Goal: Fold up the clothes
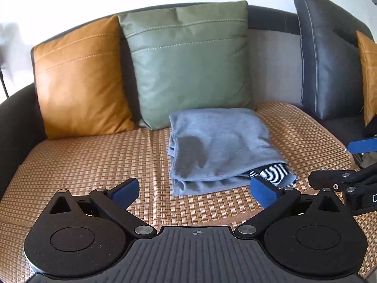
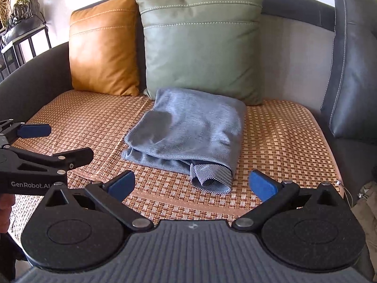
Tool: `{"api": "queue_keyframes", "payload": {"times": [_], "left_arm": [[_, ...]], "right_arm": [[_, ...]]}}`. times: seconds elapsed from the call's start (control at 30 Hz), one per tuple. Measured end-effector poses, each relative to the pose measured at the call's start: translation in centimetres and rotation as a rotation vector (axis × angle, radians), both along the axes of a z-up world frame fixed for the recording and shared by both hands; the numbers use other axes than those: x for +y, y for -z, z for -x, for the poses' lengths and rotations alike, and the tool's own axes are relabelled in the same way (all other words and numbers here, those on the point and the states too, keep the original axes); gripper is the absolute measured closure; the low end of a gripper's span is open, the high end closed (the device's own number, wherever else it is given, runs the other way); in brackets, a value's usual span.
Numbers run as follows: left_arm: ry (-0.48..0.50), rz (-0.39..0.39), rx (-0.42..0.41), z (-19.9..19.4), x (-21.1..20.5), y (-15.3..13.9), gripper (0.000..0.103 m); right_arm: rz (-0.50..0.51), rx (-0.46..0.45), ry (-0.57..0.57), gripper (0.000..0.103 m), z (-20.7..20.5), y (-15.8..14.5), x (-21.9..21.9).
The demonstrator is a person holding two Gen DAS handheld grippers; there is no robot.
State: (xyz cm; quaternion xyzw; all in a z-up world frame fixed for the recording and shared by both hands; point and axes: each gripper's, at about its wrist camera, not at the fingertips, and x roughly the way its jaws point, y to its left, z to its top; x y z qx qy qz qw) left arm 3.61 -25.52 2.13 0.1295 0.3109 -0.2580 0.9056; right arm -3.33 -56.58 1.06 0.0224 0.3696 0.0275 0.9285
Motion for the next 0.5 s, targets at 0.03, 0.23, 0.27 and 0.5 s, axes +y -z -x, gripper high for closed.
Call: {"api": "queue_keyframes", "payload": {"times": [0.03,0.23,0.27,0.5], "left_arm": [[0.002,0.0,0.004,-0.03,-0.05,0.07,0.0],[0.006,-0.002,0.007,-0.04,-0.37,0.28,0.0],[0.006,-0.002,0.004,-0.01,-0.42,0.28,0.0],[0.016,-0.02,-0.026,0.36,-0.67,0.27,0.0]], "right_arm": [[0.002,0.003,-0.002,0.0,-0.03,0.05,0.01],[0.011,0.015,-0.003,0.0,-0.16,0.33,-0.01],[0.011,0.015,-0.002,0.0,-0.17,0.35,-0.01],[0.011,0.012,-0.003,0.0,-0.3,0.42,0.07]]}}
